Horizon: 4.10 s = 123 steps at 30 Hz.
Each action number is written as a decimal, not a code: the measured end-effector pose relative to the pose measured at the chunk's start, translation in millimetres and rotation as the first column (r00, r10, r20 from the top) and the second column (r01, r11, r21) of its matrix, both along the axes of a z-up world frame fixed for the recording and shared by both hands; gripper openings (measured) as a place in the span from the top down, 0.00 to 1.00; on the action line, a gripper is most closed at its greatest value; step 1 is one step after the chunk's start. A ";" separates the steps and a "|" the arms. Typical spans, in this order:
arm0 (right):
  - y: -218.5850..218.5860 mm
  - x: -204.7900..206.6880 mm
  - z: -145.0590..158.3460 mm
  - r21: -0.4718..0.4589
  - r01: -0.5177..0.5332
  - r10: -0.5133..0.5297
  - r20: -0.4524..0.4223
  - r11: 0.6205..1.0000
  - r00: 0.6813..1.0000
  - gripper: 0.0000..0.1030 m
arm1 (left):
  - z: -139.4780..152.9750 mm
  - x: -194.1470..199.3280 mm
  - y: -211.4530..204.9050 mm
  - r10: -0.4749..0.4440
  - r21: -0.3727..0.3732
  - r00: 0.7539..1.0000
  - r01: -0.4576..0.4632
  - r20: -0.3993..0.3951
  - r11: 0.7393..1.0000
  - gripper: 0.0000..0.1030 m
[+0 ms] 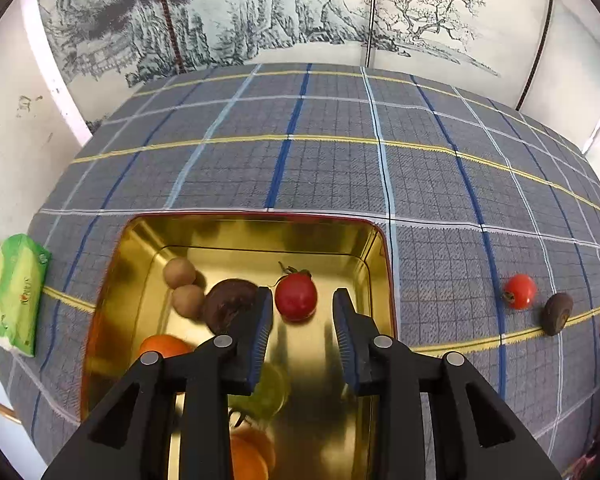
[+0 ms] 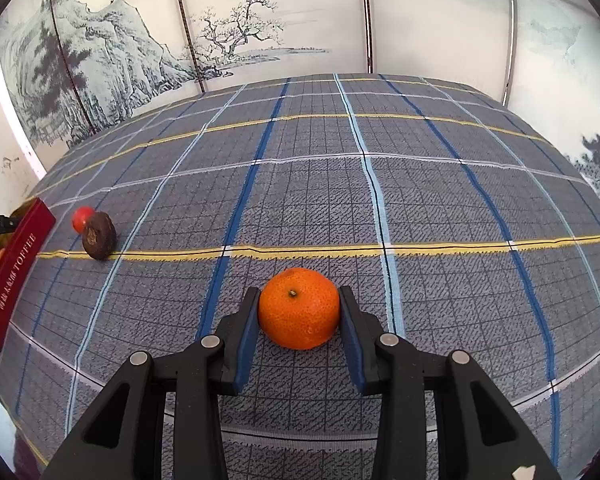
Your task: Organize fruits
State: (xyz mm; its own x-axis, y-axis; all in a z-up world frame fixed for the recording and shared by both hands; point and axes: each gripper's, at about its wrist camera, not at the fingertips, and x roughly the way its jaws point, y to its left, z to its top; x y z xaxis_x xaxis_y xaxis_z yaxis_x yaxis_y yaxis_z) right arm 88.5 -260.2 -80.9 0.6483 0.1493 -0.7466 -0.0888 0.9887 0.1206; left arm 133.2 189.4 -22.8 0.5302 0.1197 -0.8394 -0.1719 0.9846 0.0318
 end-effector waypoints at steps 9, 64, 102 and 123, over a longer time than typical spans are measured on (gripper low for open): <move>1.5 -6.6 1.7 0.004 0.010 -0.010 -0.003 1.000 1.000 0.66 | 21.8 -36.0 -11.3 -0.002 0.066 0.998 -0.002 0.066 0.998 0.62; 357.9 -33.5 80.3 0.074 -0.677 0.674 0.065 0.732 0.736 0.66 | 37.4 -152.9 78.0 0.171 0.094 0.971 -0.188 0.167 0.978 0.40; 392.5 -20.5 46.0 0.030 -0.690 0.691 -0.008 0.723 0.723 0.66 | 28.5 -144.9 88.0 0.167 0.119 0.973 -0.187 0.156 0.975 0.38; 390.8 -15.5 45.1 0.049 -0.681 0.682 -0.007 0.731 0.731 0.64 | 25.7 -144.4 87.7 0.169 0.125 0.974 -0.188 0.152 0.974 0.38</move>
State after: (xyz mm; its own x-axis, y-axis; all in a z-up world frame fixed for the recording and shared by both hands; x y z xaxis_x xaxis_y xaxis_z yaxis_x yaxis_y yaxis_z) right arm 73.0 130.6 -35.7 0.3434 0.5745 -0.7430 -0.7334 0.6582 0.1700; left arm -11.2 277.1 2.9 0.6006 0.3325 -0.7271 -0.3568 0.9253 0.1284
